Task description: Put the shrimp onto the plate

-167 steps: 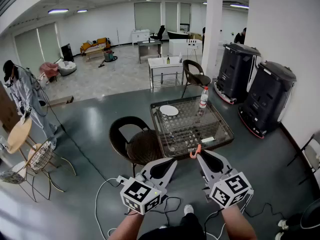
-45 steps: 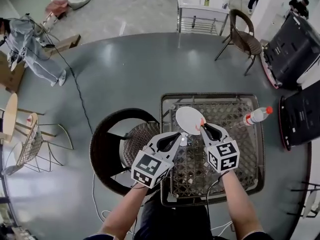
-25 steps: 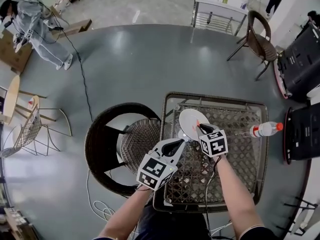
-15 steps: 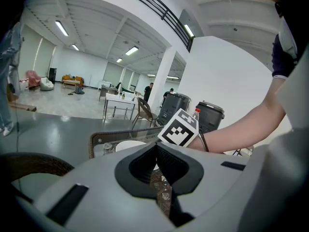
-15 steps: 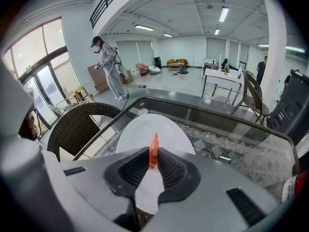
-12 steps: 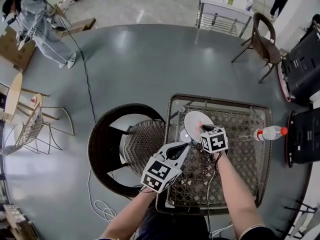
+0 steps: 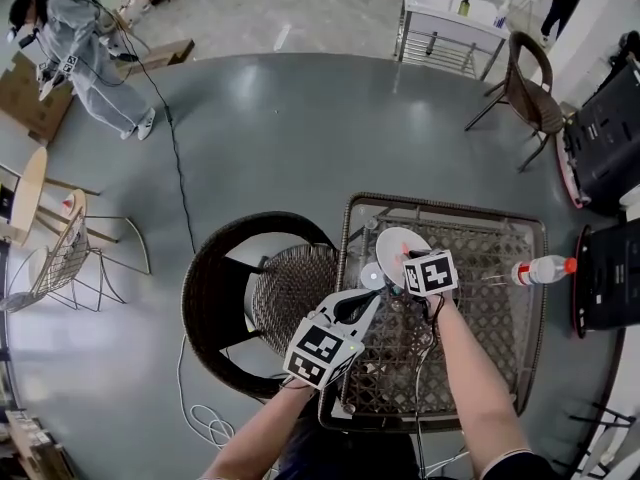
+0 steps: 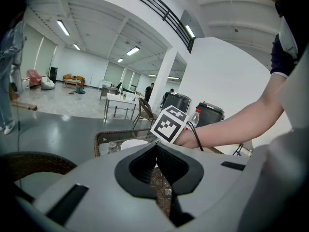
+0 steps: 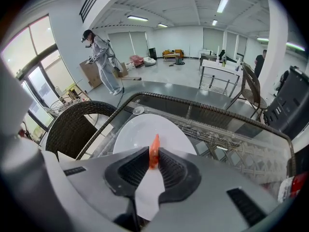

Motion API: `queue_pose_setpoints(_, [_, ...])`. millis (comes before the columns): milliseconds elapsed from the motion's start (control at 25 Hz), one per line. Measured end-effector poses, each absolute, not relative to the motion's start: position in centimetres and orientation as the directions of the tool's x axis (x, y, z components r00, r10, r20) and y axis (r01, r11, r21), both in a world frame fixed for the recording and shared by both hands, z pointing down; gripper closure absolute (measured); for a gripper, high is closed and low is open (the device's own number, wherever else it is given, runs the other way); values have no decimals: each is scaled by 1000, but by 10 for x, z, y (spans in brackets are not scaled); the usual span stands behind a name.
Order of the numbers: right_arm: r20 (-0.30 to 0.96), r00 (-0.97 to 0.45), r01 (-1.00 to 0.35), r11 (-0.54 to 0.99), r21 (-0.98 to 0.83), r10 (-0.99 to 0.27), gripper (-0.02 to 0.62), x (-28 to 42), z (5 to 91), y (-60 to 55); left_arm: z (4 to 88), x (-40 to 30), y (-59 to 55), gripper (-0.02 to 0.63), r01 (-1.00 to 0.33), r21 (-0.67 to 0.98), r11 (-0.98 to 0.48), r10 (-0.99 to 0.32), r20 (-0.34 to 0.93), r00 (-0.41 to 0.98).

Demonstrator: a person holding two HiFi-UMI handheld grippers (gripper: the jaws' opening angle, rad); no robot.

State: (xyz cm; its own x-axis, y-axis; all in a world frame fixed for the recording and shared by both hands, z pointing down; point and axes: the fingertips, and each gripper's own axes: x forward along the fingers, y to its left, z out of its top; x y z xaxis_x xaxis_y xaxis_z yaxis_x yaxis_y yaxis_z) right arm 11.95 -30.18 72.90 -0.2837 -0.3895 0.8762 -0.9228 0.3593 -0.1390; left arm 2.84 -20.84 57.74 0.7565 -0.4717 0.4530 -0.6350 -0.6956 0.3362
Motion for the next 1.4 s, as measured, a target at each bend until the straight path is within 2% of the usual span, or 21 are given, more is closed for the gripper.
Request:
queue_pose_setpoints(280, [862,-261,-944,302,-134,-435,532,120,728,-302,572,22,-209,597,-622,334,-708,-467,439,768])
queue_pose_setpoints(400, [846,-257,-952,272,-139,-467,488,122,720,-297,566,21,-207,597,-610,333,-719,-457,435,776])
queue_pose_setpoints(520, [818,-268,-954,258,-152,-508,486,122,702,-289,560,19,-204,597,-599,327,-731,-449,431,783])
queue_pose_setpoints(960, [620,-328,-944,219,-247,-713,488,113,597,-242,519,26,-190,597,-536,293,-792,-410,395,822])
queue_pose_setpoints(1120, [507,-340,-939,261,-222,-792,589,107,549,-221,500,28,-182,597,-511,283,-811,-398,374,838])
queue_pose_setpoints(1400, [308,-386,-914,315,-256,-869,591,104,470,-191,455,37,-176,597,-480,218,-850,-404,316,859])
